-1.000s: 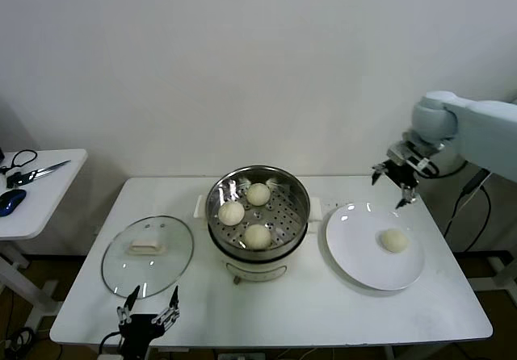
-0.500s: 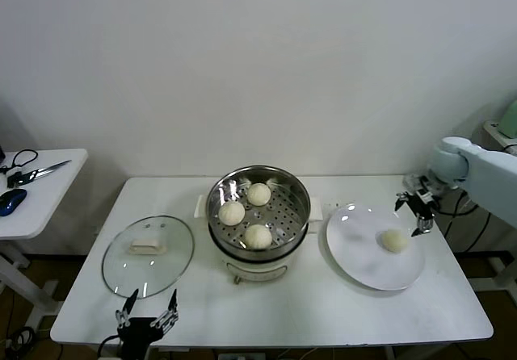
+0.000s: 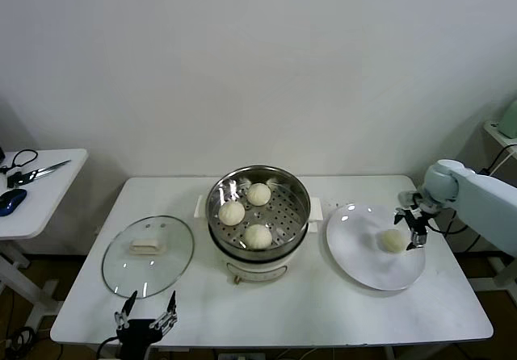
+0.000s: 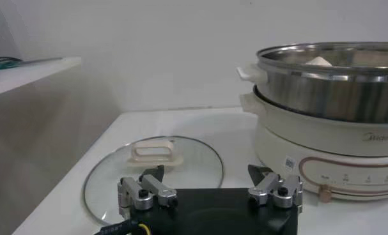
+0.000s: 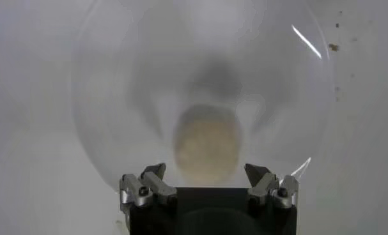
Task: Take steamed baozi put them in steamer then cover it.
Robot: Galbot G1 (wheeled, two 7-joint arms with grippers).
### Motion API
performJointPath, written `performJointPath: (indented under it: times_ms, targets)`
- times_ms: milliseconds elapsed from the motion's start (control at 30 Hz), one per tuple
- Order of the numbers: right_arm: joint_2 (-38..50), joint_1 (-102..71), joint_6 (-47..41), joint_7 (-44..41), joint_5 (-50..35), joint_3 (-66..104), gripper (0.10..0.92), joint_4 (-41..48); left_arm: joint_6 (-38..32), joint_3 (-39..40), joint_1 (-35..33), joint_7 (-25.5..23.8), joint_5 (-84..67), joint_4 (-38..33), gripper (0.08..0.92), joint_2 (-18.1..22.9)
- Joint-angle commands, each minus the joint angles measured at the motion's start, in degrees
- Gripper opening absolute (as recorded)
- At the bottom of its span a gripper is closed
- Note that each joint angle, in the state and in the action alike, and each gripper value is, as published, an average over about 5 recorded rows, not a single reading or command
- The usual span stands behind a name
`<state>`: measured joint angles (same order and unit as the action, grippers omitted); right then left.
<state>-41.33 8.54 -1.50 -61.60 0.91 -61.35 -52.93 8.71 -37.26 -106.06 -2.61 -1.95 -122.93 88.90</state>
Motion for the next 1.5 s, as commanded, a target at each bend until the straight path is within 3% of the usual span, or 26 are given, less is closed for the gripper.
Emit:
performJointPath:
  times_ms: [33, 267, 700, 900, 1033, 1267, 1500]
  targets:
    - [-1.98, -3.81, -0.49, 1.04, 1.41, 4.51, 0.823, 3.38, 0.02, 0.05, -0.02, 0.01, 0.03, 0.02, 0.823, 0.01]
    - [-2.55, -3.9, -0.45, 0.79, 2.13, 4.85, 0.82, 4.27, -0.04, 0.02, -0.01, 0.03, -0.03, -0.01, 0.823, -0.02]
    - [-2.46, -2.08, -0.39, 0.41, -1.03, 4.94, 0.676, 3.12, -0.1, 0.3, -0.07, 0.07, 0.21, -0.11, 0.823, 0.17]
    - [1.65, 12.93, -1.79, -0.15, -10.93, -8.81, 0.662, -6.08, -0.1, 0.48, -0.11, 0.07, 0.51, -0.28, 0.823, 0.32]
    - [1.95, 31.54, -3.88, -0.29, -22.27, -23.94, 0.662, -14.89, -0.18, 0.44, -0.34, 0.08, 0.51, -0.43, 0.823, 0.25]
    - [-5.54, 53.65, -7.37, -0.88, -38.63, -38.07, 0.662, -24.48, 0.14, 0.5, -0.2, 0.02, 0.47, -0.73, 0.823, 0.02]
    - [-14.97, 54.05, -13.25, 3.21, -47.3, -34.25, 0.662, -30.23, 0.52, 0.89, -0.14, 0.03, 0.31, -1.2, 0.823, -0.2]
